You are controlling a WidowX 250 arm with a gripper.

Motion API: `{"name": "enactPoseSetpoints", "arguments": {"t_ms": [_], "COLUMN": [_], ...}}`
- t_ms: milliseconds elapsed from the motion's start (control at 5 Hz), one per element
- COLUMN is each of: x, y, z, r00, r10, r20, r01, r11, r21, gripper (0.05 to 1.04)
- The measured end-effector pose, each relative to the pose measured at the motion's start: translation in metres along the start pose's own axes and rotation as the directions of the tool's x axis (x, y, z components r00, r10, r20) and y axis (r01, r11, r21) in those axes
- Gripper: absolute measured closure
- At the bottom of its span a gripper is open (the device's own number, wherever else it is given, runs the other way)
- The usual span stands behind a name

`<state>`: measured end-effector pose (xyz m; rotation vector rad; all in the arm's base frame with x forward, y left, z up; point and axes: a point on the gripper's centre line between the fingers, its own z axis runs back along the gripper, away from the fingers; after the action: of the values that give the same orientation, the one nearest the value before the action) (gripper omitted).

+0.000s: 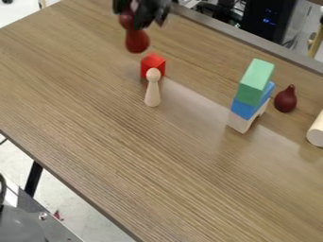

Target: Removed the pawn from the red cube

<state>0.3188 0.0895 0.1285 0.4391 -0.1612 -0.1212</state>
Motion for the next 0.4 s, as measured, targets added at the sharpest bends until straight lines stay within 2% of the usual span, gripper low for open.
{"name": "enactPoseSetpoints", "arguments": {"t_ms": [200, 400], "x": [0.005, 0.020], "y": [-0.030, -0.045], "z": [0.008, 0.010], "r00": [0.996, 0.993], "r10": [-0.079, -0.116], "r20": [0.032, 0.014], "r01": [0.078, 0.116], "r11": [0.996, 0.993], "r21": [0.032, 0.030], "gripper": [0.545, 0.545]}}
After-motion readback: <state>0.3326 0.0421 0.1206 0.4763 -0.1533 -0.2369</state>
